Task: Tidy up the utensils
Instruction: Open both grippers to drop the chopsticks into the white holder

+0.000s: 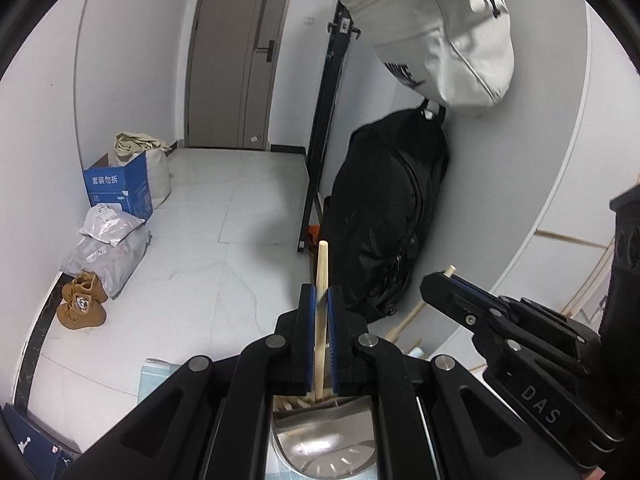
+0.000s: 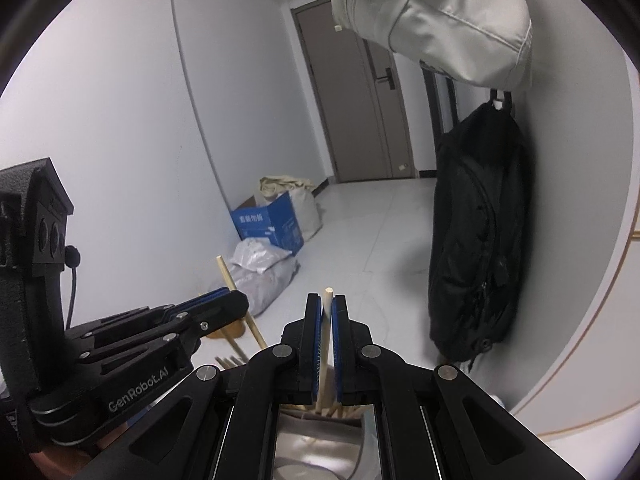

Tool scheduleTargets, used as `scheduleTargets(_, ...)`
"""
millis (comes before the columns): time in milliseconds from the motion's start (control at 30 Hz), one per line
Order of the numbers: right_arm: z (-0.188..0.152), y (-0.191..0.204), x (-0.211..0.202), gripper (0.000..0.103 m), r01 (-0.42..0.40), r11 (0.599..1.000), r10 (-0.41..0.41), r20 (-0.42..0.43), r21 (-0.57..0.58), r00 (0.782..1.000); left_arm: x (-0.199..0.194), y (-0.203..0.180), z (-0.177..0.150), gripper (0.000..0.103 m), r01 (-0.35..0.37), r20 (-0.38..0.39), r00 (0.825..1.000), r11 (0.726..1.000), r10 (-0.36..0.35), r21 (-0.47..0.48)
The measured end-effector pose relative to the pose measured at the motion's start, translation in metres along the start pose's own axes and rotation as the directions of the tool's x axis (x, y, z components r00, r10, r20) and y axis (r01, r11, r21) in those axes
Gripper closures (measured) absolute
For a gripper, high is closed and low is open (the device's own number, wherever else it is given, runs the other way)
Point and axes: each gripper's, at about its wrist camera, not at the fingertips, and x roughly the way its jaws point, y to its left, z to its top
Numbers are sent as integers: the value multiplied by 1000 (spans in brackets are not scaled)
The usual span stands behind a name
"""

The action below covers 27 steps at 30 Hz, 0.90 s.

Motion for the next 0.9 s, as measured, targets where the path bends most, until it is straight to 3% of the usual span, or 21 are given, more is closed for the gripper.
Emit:
scheduleTargets(333,-19,-6,21,99,-23,1000,22,-72,-8,997,11,3,-9,101,37,-89,995,999,-37,6)
scheduleTargets(400,-22,-7,23,99,-26,1000,25,-80,-8,997,16,2,-10,101,72,-144,987,997,-70,10)
scheduleTargets(467,-25,-6,25,99,-37,999,36,-101,-13,994,15,5,-11,101,76,-147,986,997,-77,-10)
scheduleTargets(633,-33,-4,22,95,-61,998,58,-131,-16,990,9,6,-14,101,172,-196,964,984,-177,-40)
scheduleTargets(700,-33,-3,15,94,-74,997,72,-123,-15,990,1,7,-12,100,149,-180,972,988,-153,-40)
scheduleTargets(767,-32,-2,5,78,-74,997,73,-100,-10,992,-3,10,-10,100,174,-181,967,983,-181,-56)
scheduleTargets(833,-32,-2,-10,66,-60,998,61,-62,4,996,-12,10,-8,98,152,-168,973,987,-159,-54)
scheduleTargets(900,-32,-3,-20,62,-68,997,69,-41,19,997,-20,11,-6,98,147,-150,977,987,-154,-58)
